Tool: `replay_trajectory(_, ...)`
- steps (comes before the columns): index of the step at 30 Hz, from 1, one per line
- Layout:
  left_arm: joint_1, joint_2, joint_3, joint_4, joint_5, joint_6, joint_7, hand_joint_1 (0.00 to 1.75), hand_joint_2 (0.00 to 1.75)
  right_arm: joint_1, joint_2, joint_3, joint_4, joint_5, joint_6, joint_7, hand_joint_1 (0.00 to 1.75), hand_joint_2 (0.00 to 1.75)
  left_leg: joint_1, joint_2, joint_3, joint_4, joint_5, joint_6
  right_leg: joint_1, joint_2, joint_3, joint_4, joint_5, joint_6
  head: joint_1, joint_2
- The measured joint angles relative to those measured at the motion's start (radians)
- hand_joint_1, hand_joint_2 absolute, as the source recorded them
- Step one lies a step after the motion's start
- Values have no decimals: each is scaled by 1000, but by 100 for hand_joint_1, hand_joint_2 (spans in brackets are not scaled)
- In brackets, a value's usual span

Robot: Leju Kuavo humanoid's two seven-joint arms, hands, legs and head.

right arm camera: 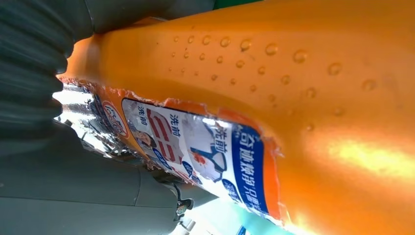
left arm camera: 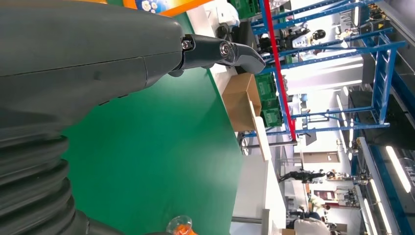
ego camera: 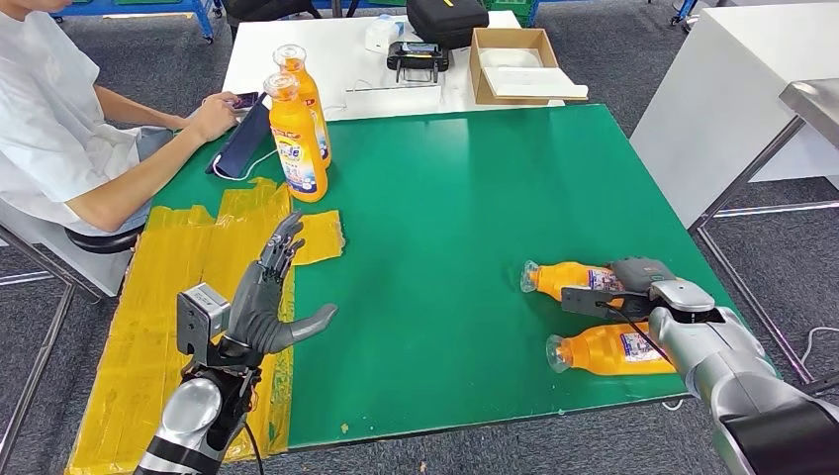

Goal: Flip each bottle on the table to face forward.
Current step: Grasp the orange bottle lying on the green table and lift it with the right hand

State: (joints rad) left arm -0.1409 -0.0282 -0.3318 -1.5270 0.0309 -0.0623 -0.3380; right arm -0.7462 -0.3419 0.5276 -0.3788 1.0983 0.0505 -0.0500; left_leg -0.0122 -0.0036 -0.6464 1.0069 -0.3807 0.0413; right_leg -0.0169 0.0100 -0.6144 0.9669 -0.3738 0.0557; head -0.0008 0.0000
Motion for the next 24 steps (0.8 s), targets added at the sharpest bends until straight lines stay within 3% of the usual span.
replay_trajectory(7,0,0,0,0,0,0,0,0,175,0,2,2,0,3,-11,4,175,175,0,0,0,0,0,0,0,0,0,0,0,0,0,0)
replay_trajectory(10,2,0,0,-1,-2,3,3,0,175,6,8,4,-1,30,-111,44,175,175,0,0,-1,0,0,0,0,0,0,0,0,0,0,0)
replay_trajectory(16,27,-6,0,-25,-31,17,30,0,175,18,40,9,-44,228,-420,264,175,175,0,0,-2,0,0,0,0,0,-1,0,0,0,0,0)
replay_trajectory(20,47,-16,2,-44,-50,18,43,0,175,47,58,-17,-172,409,-537,388,175,175,0,-1,-3,0,0,0,0,0,-2,1,0,0,0,0)
replay_trajectory(24,71,-23,2,-53,-60,19,46,0,175,85,37,7,-361,452,-636,586,175,175,0,-2,-6,0,1,-1,0,-1,-5,1,0,0,0,0)
